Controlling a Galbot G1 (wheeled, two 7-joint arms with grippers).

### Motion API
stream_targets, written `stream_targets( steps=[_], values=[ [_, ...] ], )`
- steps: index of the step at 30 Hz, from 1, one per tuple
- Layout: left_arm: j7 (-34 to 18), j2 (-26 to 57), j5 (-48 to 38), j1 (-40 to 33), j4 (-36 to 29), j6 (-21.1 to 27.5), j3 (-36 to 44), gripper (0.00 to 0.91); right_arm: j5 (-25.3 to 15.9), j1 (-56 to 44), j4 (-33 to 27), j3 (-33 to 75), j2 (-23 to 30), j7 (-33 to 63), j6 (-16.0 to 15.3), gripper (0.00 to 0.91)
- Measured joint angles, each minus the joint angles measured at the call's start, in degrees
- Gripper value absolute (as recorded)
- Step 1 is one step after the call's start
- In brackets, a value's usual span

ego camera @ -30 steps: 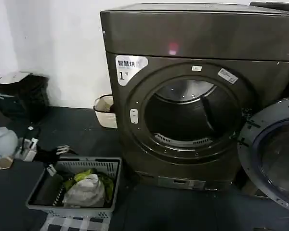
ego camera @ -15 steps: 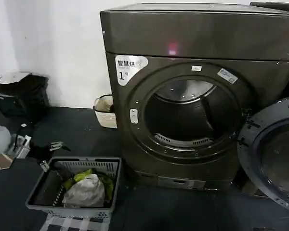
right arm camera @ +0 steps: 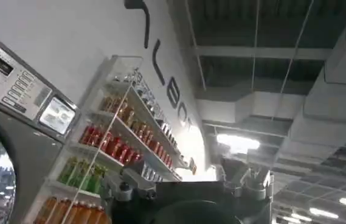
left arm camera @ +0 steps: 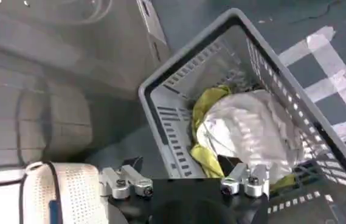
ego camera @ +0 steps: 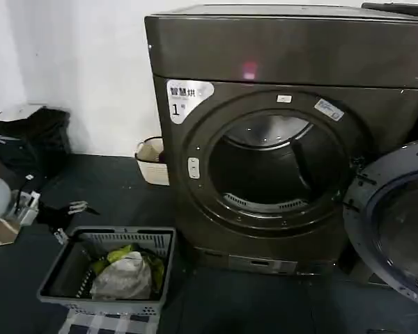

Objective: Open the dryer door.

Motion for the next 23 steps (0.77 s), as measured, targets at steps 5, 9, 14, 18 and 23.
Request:
stream_targets(
  steps=[5,9,14,18,23],
  values=[
    [1.5,-0.1,1.5,0.0,0.0,-0.6,-0.5,0.907,0.0,0.0,0.2,0.1,0.0,0.0,0.0,0.907],
    [1.7,-0.1,1.6,0.0,0.1,-0.4,-0.7,0.907,0.0,-0.1,0.1,0.2,0.0,0.0,0.1,0.907],
    [1.9,0.0,1.8,-0.1,0.2,-0.5,-0.8,0.907,0.0,-0.1,0.0,0.2,0.0,0.0,0.2,0.907],
    [2.1,0.0,2.0,-0.2,0.3,-0.8,-1.0,0.907,0.0,-0.1,0.3,0.2,0.1,0.0,0.2,0.907],
    [2.1,0.1,2.4,0.5,0.5,-1.4,-1.8,0.907,0.0,-0.3,0.4,0.6,0.1,-0.1,0.2,0.907]
  ],
)
